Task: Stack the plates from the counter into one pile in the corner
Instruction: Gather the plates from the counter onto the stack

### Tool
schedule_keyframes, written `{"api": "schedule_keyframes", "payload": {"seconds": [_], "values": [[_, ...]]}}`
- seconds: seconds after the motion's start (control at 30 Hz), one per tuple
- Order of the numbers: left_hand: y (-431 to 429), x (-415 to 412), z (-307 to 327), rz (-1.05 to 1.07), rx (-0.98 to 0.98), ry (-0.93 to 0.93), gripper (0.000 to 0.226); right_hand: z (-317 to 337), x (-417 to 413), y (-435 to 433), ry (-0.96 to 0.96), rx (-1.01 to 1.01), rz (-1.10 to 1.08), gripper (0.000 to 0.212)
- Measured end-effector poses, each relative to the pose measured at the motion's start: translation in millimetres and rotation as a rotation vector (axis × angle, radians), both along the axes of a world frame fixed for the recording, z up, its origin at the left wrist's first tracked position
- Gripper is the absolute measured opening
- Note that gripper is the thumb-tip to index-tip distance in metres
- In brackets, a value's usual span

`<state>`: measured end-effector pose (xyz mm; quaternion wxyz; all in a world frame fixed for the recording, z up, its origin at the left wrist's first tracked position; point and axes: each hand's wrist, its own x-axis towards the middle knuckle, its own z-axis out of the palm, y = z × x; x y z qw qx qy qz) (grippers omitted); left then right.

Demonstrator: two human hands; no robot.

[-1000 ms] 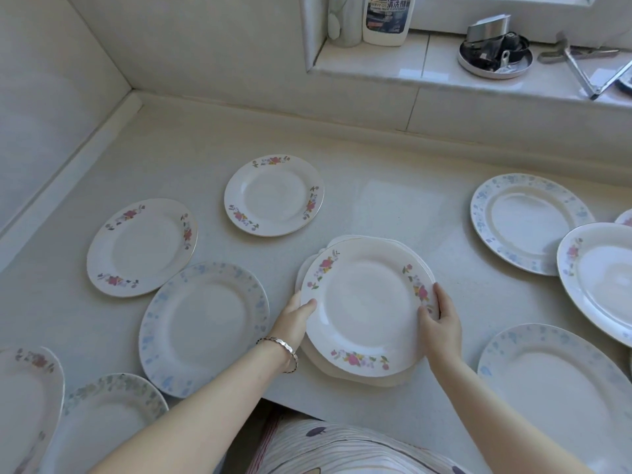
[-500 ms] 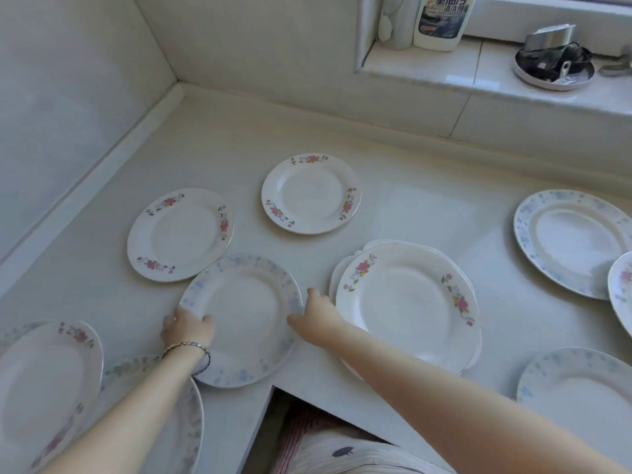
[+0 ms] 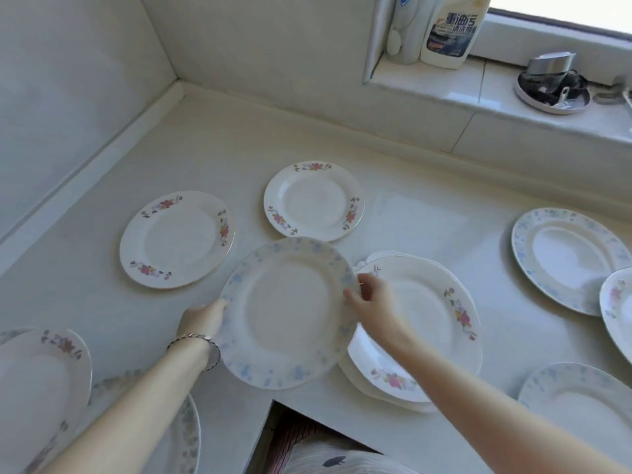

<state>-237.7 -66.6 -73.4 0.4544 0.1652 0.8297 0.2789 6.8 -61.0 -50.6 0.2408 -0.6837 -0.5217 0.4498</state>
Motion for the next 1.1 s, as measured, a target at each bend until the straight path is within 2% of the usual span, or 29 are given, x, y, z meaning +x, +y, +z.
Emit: {"api": "schedule_keyframes", "payload": {"seconds": [0.07, 0.13, 0.23, 0.3, 0.4, 0.47, 0.57, 0.7, 0.87, 0.93, 1.0, 1.1], "values": [[6.8, 33.1, 12.4, -0.168, 0.086, -0.007, 0.020, 10.7, 41.8, -8.6, -0.014, 0.081, -0.094, 0.005], [12.4, 70.2, 16.1, -0.347, 0.133, 0.019, 0.015, 11.8, 79.7, -17.9, -0.088, 0.118, -0.167, 0.012], [17.6, 122.8, 13.1, -0.593, 0.110, 0.136, 0.007, -1.6, 126.0, -31.0, -0.203, 0.064, -0.278, 0.024], [20.8, 149.3, 6.6, -0.710, 0.064, 0.199, 0.012, -15.1, 148.6, -40.7, -0.269, -0.001, -0.322, 0.027], [21.6, 173.3, 1.4, -0.798, -0.012, 0.272, 0.025, -33.2, 163.9, -52.8, -0.293, -0.073, -0.340, 0.020], [22.9, 180.2, 0.8, -0.840, -0.035, 0.324, 0.018, -43.1, 164.7, -57.0, -0.312, -0.089, -0.343, 0.019], [24.9, 184.7, -0.6, -0.856, -0.078, 0.391, 0.035, -51.4, 161.4, -59.4, -0.334, -0.086, -0.336, 0.022], [22.8, 188.1, -1.1, -0.888, -0.106, 0.427, 0.032, -55.0, 164.1, -59.1, -0.398, -0.072, -0.299, 0.025], [14.9, 187.8, -6.9, -0.864, -0.084, 0.394, 0.031, -62.2, 159.1, -53.8, -0.250, -0.104, -0.401, 0.042], [22.2, 181.1, -6.7, -0.771, -0.080, 0.371, 0.035, -66.1, 151.0, -52.1, -0.209, -0.087, -0.460, 0.049], [44.9, 171.3, -8.6, -0.519, -0.055, 0.244, 0.036, -67.8, 144.4, -51.9, -0.207, -0.060, -0.519, 0.054], [88.6, 152.1, -7.1, 0.072, 0.055, -0.290, 0.022, -68.9, 142.2, -51.1, -0.193, -0.073, -0.550, 0.060]]}}
